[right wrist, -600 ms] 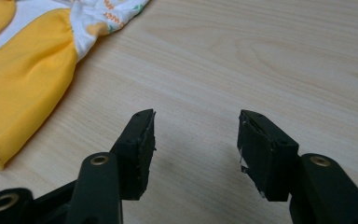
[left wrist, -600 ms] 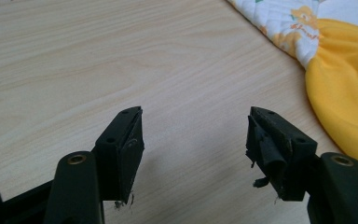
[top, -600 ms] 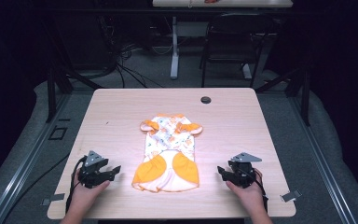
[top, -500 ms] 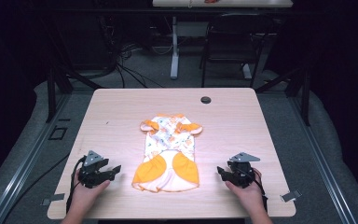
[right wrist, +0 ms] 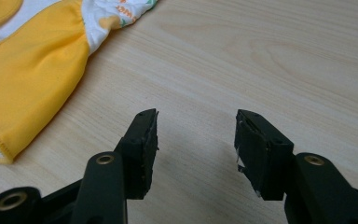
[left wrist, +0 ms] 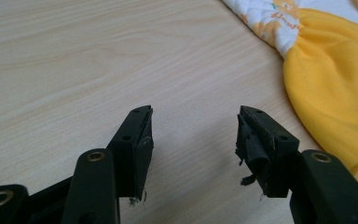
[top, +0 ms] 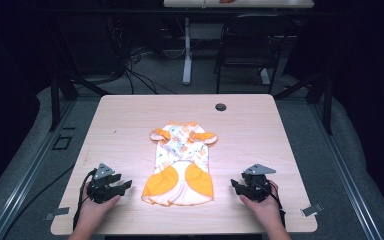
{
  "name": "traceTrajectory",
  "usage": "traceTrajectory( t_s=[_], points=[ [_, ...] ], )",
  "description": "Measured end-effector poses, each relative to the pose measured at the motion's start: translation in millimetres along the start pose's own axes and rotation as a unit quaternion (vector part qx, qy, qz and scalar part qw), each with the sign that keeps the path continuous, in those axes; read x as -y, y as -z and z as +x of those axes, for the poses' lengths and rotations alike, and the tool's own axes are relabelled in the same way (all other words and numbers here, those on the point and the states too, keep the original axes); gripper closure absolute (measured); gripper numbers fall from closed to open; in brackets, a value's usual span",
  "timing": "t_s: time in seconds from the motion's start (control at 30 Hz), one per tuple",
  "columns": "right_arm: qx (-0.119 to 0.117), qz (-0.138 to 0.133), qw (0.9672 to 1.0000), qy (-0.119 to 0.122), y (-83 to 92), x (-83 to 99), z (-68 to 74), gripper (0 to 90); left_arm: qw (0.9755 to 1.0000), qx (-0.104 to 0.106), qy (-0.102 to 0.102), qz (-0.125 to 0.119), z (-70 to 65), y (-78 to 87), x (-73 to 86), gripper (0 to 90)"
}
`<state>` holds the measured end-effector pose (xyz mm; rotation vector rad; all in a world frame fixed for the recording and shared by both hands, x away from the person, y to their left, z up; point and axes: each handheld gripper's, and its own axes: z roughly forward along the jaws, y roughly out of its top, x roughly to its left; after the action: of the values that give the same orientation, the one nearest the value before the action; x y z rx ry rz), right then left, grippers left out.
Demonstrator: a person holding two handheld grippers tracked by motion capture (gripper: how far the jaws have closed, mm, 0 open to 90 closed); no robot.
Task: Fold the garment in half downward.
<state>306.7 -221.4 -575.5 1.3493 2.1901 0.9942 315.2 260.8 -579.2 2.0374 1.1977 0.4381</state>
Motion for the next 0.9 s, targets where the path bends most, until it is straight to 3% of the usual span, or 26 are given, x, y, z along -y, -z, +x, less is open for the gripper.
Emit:
traceTrajectory(
  t_s=[0.13, 0.3, 0.5, 0.63, 0.7, 0.9],
  points=[
    [0.000, -0.001, 1.0000, 0.000, -1.0, 0.2, -0.8, 48.8, 1.0000, -0.001, 0.002, 0.002, 2.6, -1.5, 0.0, 45.7],
    [-0.013, 0.003, 0.9999, -0.006, -0.7, -1.0, 0.3, 52.9, 0.9997, 0.010, 0.020, -0.001, 0.8, -0.9, -2.4, 50.2],
    [-0.030, 0.004, 0.9995, 0.002, -0.9, -12.2, 8.0, 62.3, 0.9997, 0.019, 0.012, 0.006, -6.5, -5.6, -13.4, 59.7],
    [-0.041, 0.018, 0.9985, 0.029, -8.8, -24.0, 20.5, 72.6, 0.9993, 0.033, -0.016, 0.012, -15.9, -14.5, -28.7, 68.2],
    [-0.047, 0.023, 0.9971, 0.055, -16.6, -34.9, 29.8, 78.2, 0.9989, 0.041, -0.018, 0.013, -20.0, -22.8, -37.4, 74.9],
    [-0.059, 0.040, 0.9946, 0.076, -40.9, -60.9, 43.9, 87.4, 0.9985, 0.049, -0.020, 0.016, -29.3, -44.3, -60.9, 85.3]
  ],
)
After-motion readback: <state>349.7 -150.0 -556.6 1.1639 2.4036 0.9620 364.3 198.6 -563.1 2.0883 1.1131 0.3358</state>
